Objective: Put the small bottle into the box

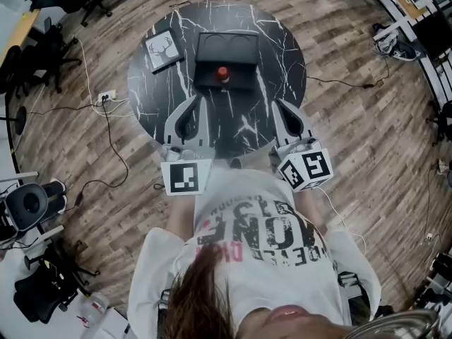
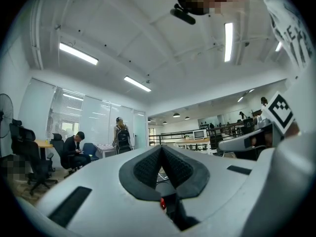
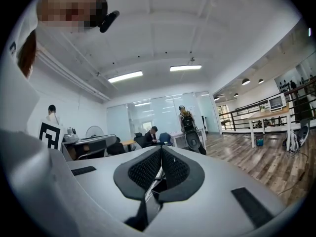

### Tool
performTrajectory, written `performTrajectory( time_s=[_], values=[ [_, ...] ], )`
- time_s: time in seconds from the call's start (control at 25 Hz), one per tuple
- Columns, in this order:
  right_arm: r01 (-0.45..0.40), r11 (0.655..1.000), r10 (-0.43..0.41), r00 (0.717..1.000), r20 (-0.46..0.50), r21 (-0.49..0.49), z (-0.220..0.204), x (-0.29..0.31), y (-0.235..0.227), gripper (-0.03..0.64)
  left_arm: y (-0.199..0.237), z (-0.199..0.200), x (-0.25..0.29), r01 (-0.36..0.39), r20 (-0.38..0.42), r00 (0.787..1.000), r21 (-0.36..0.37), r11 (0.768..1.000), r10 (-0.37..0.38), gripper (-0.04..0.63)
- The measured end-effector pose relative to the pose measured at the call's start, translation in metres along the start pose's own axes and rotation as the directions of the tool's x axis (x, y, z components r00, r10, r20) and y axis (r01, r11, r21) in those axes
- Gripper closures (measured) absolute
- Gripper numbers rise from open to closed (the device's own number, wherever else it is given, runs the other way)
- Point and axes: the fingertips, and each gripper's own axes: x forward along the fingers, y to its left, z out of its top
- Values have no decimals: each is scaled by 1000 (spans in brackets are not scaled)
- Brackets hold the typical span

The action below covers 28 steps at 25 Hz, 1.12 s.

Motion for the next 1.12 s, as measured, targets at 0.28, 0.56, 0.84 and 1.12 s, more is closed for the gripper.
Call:
performTrajectory(
  time_s=[0.28,0.56,0.84,1.12],
  values=[
    [-15,1000,15,1000,12,-8,4,-6,11,615,1,-9,-24,-27,-14,1000,-17,999,27,591],
    [-4,1000,4,1000,5,-12,3,-12,12,615,0,-14,-35,-37,-18,999,-34,999,36,591],
    [-16,1000,16,1000,-4,-11,-2,-14,17,615,-2,-14,-39,-45,-4,999,-33,998,45,591],
    [-18,1000,18,1000,-22,-11,-7,-13,17,615,-6,-25,-43,-46,-36,998,-43,998,44,591]
  ],
)
